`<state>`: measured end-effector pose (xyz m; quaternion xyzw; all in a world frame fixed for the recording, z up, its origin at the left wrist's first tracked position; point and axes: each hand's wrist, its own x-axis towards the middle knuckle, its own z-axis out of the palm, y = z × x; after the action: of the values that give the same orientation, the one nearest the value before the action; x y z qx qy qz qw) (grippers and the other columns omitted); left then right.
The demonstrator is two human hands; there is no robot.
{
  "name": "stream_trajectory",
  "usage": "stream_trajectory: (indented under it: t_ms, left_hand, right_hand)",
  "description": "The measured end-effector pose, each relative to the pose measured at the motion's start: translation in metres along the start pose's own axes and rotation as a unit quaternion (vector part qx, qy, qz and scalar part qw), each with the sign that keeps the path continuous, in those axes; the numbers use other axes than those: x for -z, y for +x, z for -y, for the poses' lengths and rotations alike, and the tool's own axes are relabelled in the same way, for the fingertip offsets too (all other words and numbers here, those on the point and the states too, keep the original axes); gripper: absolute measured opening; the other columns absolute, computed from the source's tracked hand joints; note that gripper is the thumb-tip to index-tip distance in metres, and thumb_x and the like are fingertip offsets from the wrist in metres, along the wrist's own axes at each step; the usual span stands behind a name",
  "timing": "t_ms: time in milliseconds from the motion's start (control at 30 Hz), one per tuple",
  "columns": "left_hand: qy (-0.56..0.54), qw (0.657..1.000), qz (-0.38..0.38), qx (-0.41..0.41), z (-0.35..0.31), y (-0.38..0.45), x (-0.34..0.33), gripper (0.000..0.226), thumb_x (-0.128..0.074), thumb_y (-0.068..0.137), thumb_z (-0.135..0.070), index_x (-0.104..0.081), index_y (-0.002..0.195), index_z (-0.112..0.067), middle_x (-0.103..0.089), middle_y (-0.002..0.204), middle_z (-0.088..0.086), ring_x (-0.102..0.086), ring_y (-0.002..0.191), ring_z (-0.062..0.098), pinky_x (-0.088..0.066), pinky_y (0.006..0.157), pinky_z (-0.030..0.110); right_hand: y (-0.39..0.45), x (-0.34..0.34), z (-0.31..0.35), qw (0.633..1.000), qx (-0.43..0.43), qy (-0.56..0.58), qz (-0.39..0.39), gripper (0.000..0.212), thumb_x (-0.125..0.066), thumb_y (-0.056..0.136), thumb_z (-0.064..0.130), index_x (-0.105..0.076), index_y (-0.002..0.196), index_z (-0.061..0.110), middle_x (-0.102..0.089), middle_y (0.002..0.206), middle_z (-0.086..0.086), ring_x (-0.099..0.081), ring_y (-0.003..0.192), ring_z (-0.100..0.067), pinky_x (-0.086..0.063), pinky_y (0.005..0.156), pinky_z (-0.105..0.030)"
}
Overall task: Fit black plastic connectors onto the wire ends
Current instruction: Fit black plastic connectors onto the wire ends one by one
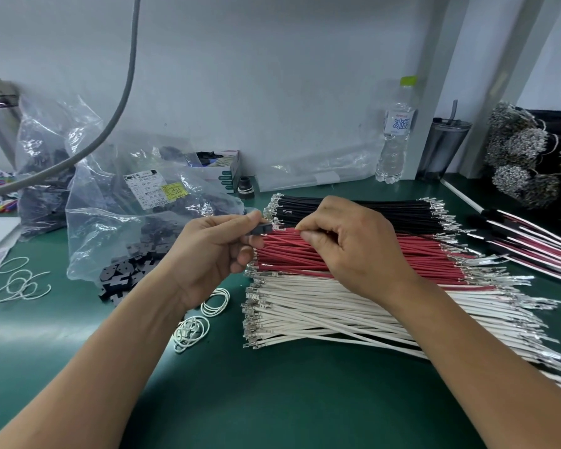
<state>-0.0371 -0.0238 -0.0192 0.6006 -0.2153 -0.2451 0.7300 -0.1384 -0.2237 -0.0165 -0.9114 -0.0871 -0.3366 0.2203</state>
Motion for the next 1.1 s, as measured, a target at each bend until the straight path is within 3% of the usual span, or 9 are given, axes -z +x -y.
stream_trajectory:
  t_ms: [267,400,533,700,867,1000,1100]
  left_hand:
    - [-0.008,1.000,0.008,0.010,0.003,0.000,0.001,0.021,-0.073,0.085,-0.032,-0.081,0.084,-0.012,-0.065,0.070,0.006,-0.049,0.049,0.012,-0.036,0.045,0.021]
    - [-0.014,1.000,0.006,0.007,0.003,0.001,0.001,0.022,-0.074,0.084,-0.033,-0.081,0.086,-0.012,-0.065,0.070,0.006,-0.049,0.049,0.013,-0.036,0.046,0.021]
    - [0.033,0.999,-0.021,-0.003,0.004,0.000,0.000,0.031,-0.081,0.075,-0.038,-0.081,0.087,-0.009,-0.067,0.070,0.009,-0.051,0.050,0.014,-0.036,0.046,0.021]
    - [0.040,0.998,-0.049,-0.002,0.006,-0.001,-0.005,0.030,-0.077,0.079,-0.041,-0.081,0.080,-0.012,-0.068,0.070,0.011,-0.051,0.048,0.016,-0.036,0.045,0.022]
    - [0.150,0.984,-0.081,-0.054,0.010,-0.003,-0.013,0.053,-0.072,0.078,-0.059,-0.080,0.077,-0.006,-0.075,0.073,0.018,-0.049,0.042,0.018,-0.037,0.041,0.021]
    - [0.254,0.958,-0.067,-0.112,0.010,-0.004,-0.013,0.033,-0.075,0.077,-0.055,-0.082,0.078,-0.023,-0.075,0.067,0.005,-0.050,0.043,0.013,-0.040,0.045,0.016]
    - [0.260,0.955,-0.058,-0.129,0.010,-0.005,-0.010,0.020,-0.079,0.076,-0.041,-0.083,0.088,-0.026,-0.078,0.074,0.005,-0.051,0.044,0.011,-0.043,0.046,0.016]
  right_hand:
    - [-0.001,0.005,0.003,0.999,0.040,-0.019,-0.004,0.010,-0.070,0.093,0.021,-0.079,0.097,0.024,-0.061,0.084,0.016,-0.057,0.072,-0.004,-0.051,0.063,-0.031]
    - [0.000,0.003,0.003,1.000,0.012,-0.005,-0.003,0.010,-0.068,0.094,0.022,-0.078,0.096,0.024,-0.060,0.085,0.017,-0.057,0.074,-0.005,-0.051,0.066,-0.033]
    - [0.000,0.000,0.007,0.999,0.010,-0.033,0.025,0.011,-0.066,0.095,0.023,-0.077,0.097,0.025,-0.053,0.084,0.020,-0.051,0.073,-0.002,-0.041,0.065,-0.026]
    - [0.003,-0.005,0.007,0.998,-0.046,-0.015,0.048,0.014,-0.061,0.098,0.025,-0.075,0.098,0.026,-0.053,0.086,0.020,-0.051,0.080,-0.001,-0.042,0.071,-0.028]
    - [0.003,-0.010,-0.001,0.993,-0.098,0.024,0.053,0.014,-0.060,0.098,0.022,-0.074,0.095,0.024,-0.059,0.089,0.018,-0.056,0.087,-0.004,-0.049,0.081,-0.032]
    - [0.004,-0.009,-0.006,0.993,-0.114,0.033,0.025,0.012,-0.065,0.096,0.023,-0.077,0.097,0.023,-0.067,0.093,0.012,-0.062,0.089,-0.006,-0.052,0.084,-0.033]
    - [0.003,-0.007,-0.008,0.991,-0.114,0.075,0.015,0.007,-0.071,0.092,0.020,-0.077,0.094,0.023,-0.070,0.090,0.013,-0.064,0.086,-0.002,-0.053,0.083,-0.027]
